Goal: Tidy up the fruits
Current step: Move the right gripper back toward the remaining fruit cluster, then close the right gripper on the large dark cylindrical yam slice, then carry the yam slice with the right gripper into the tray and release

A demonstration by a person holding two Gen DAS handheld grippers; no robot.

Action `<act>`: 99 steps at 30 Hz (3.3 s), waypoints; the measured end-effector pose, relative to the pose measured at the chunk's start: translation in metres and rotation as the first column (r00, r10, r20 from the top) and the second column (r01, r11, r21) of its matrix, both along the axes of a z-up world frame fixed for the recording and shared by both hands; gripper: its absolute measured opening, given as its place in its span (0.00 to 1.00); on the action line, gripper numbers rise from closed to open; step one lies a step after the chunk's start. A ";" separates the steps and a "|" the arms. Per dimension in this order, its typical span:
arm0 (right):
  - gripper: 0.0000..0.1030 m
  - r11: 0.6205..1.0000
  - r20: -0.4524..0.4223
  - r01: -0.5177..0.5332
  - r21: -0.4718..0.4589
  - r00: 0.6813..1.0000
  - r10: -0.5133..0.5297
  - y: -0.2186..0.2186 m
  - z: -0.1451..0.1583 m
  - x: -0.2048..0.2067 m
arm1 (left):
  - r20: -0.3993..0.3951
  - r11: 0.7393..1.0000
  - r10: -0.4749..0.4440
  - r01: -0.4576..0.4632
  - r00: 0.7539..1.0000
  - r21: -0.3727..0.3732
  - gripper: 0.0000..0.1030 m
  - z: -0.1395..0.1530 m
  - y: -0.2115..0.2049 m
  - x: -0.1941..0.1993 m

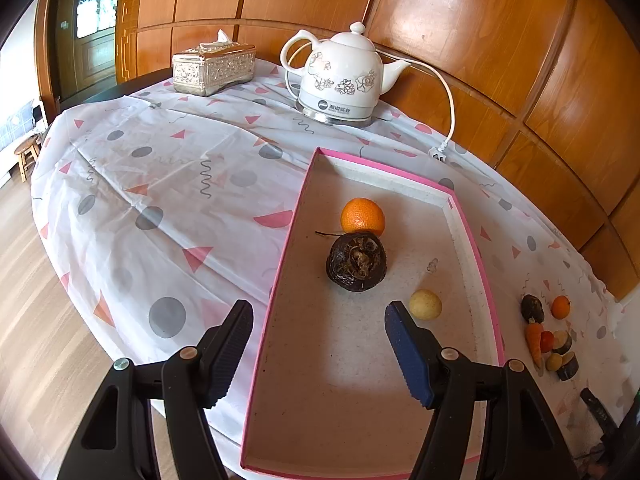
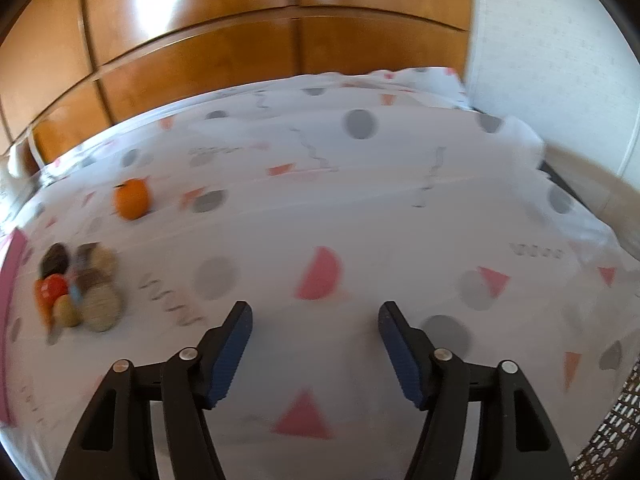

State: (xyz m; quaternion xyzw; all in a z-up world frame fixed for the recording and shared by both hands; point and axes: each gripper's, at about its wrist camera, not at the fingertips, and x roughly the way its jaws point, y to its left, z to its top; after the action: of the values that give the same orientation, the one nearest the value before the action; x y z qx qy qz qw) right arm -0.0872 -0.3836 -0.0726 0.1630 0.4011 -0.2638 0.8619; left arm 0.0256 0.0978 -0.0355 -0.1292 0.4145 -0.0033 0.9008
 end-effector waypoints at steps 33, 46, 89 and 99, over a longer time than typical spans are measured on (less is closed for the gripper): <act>0.53 0.870 0.061 -0.480 0.111 0.878 0.476 0.080 0.016 0.080 | -0.005 0.997 0.073 -0.073 0.997 -0.004 0.70 0.000 0.017 -0.006; 0.42 0.891 0.087 -0.440 0.110 0.897 0.433 0.077 0.017 0.069 | -0.017 0.993 0.120 -0.120 0.993 -0.016 0.73 -0.003 0.026 -0.009; 0.42 0.459 0.026 -0.887 0.037 0.460 0.887 0.308 0.041 0.131 | -0.063 0.979 0.188 -0.192 0.980 -0.068 0.73 -0.021 0.051 -0.008; 0.43 0.514 0.008 -0.857 0.022 0.514 0.857 0.305 0.032 0.137 | -0.057 0.981 0.181 -0.185 0.982 -0.064 0.73 -0.019 0.048 -0.008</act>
State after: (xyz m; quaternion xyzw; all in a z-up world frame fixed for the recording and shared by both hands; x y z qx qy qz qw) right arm 0.0493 -0.0789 -0.0402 -0.0462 0.4342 0.1995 0.8772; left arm 0.0175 0.1458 -0.0543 -0.1980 0.4234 0.0685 0.8814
